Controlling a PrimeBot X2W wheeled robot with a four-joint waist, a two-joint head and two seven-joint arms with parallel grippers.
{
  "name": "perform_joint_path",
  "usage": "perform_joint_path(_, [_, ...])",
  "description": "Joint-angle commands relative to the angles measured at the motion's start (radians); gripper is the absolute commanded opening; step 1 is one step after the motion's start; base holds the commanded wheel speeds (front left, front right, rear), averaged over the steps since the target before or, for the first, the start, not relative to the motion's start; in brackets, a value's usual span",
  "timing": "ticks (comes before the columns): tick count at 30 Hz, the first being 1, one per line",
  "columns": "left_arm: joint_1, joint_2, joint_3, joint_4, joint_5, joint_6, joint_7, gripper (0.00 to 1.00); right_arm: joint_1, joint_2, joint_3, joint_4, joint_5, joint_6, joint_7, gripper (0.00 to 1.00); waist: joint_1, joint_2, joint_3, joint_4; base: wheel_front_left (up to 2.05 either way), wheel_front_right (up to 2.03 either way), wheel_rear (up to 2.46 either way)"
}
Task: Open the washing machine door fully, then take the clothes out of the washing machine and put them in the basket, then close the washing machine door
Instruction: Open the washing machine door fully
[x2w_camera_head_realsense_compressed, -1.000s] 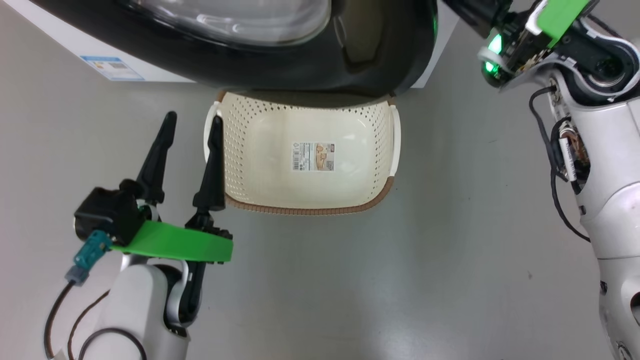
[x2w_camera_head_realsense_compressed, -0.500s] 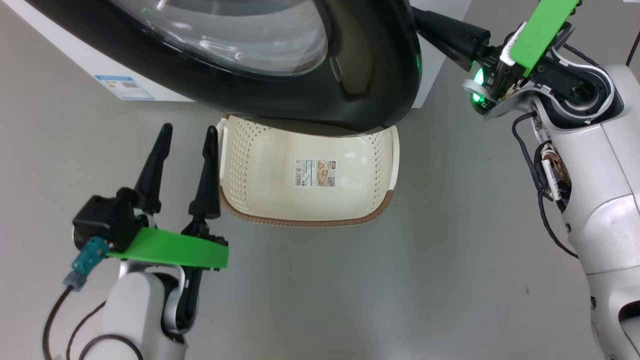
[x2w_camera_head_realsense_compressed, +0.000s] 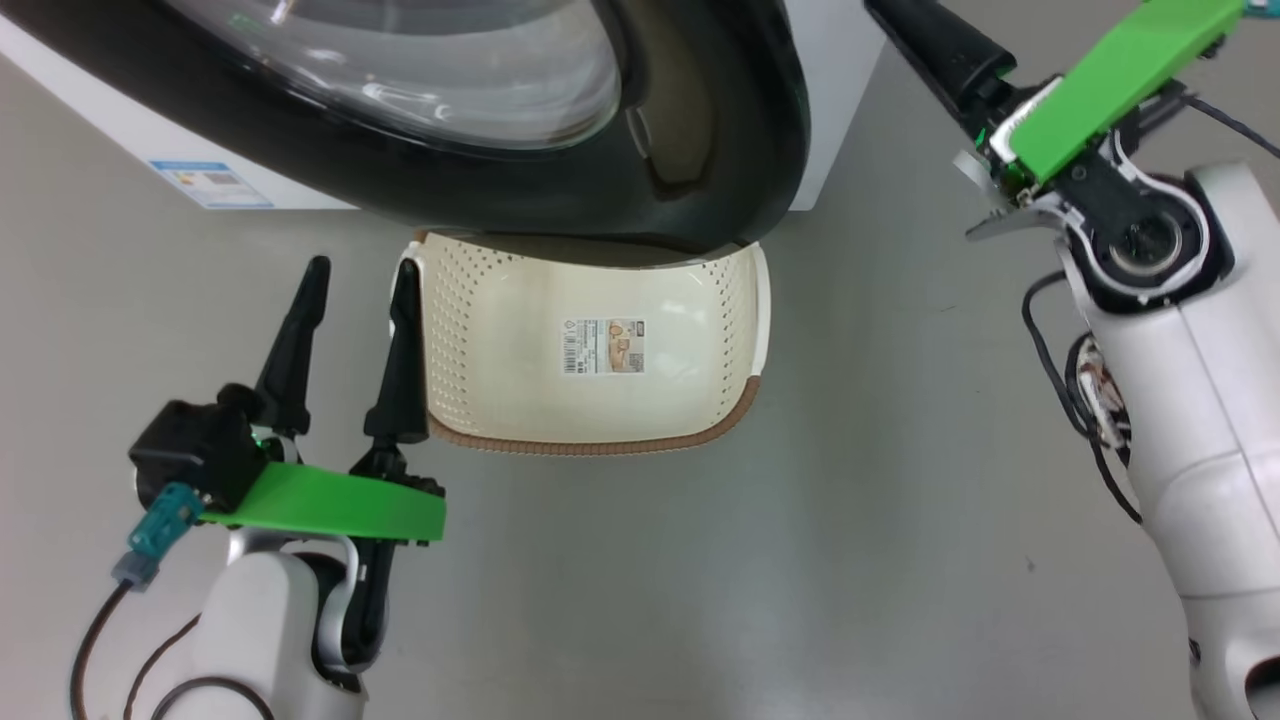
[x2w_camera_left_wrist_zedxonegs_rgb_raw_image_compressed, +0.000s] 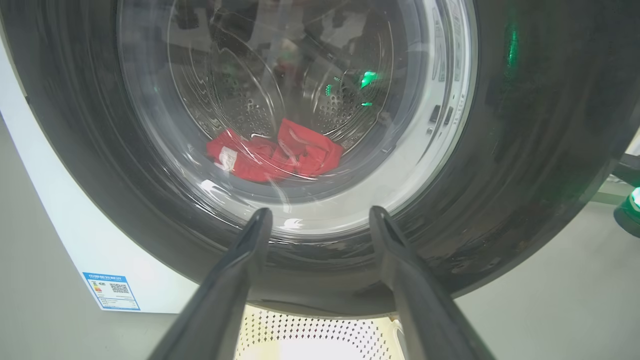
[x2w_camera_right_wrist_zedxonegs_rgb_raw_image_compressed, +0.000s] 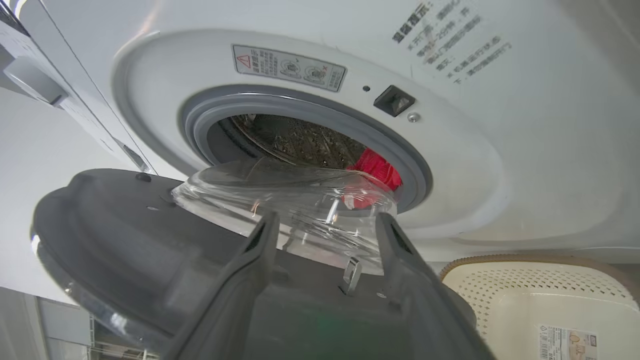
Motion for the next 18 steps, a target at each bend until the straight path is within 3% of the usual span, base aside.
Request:
perform_joint_path(1, [0.014, 0.025, 0.038, -0.028, 0.009, -0.007, -0.008, 1.0, 0.045, -0.009, 0.025, -0.065, -0.053, 0.004, -0.073, 1.0, 0.0, 0.0, -0.004, -0.019, 0.0, 0.0, 0.0])
perform_joint_path(7, [0.023, 0.025, 0.059, -0.033, 0.025, -0.014, -0.008, 1.0, 0.137, -0.097, 0.141, -0.15, -0.231, 0.004, -0.317, 1.0, 0.0, 0.0, -0.02, -0.055, 0.0, 0.0, 0.0])
perform_joint_path(13, [0.044, 0.025, 0.086, -0.033, 0.047, -0.021, -0.008, 1.0, 0.203, -0.162, 0.252, -0.124, -0.367, 0.004, -0.576, 1.0, 0.0, 0.0, -0.048, -0.088, 0.0, 0.0, 0.0])
perform_joint_path(18, [0.063, 0.025, 0.103, -0.031, 0.057, -0.027, -0.008, 1.0, 0.238, -0.191, 0.289, -0.08, -0.476, 0.004, -0.674, 1.0, 0.0, 0.0, -0.072, -0.106, 0.0, 0.0, 0.0])
